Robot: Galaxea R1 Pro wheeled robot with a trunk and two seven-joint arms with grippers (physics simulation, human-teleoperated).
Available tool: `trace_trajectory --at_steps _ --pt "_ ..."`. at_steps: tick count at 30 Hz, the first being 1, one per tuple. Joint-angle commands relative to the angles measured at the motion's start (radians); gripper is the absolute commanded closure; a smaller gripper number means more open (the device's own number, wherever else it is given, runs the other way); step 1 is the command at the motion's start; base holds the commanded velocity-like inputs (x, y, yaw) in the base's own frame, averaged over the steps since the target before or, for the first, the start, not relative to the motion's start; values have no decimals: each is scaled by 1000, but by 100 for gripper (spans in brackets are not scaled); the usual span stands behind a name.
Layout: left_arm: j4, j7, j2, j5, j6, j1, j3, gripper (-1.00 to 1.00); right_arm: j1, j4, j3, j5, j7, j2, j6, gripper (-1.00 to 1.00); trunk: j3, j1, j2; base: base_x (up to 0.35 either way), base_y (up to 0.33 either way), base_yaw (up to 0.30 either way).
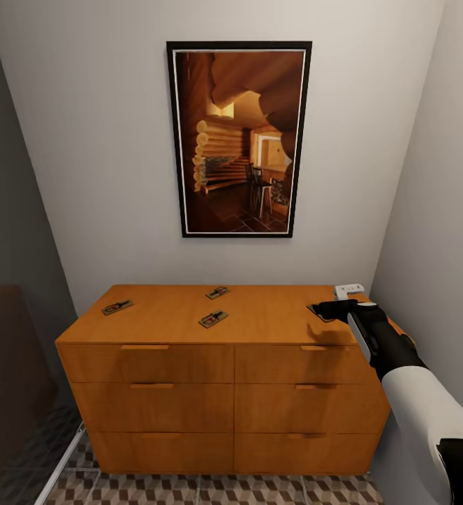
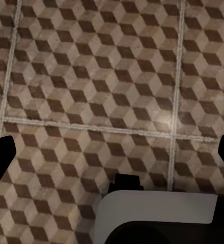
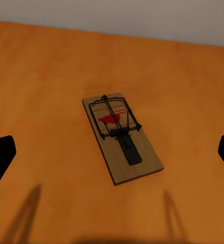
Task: Take the four mousetraps from the cabinet in the bathroom and place them on the bathroom floor. Make sure all four end up on the same floor surface, and ensure that at least two of them are either under or directly next to the same bathroom sink.
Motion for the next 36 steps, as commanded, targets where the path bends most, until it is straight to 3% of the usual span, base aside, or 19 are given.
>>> trace_trajectory --at_steps 1,15,36 --pt "-1 0 0 0 -2 0 2 -100 0 -1 0 8 6 0 -1 -100 -1 0 -1 4 0 0" --pt "0 0 0 0 -1 0 2 -100 0 4 0 8 5 0 -29 -100 -2 0 -1 1 0 0" --pt "0 0 0 0 -1 0 2 -100 0 4 0 7 6 0 -30 -100 -32 0 -1 0 0 0"
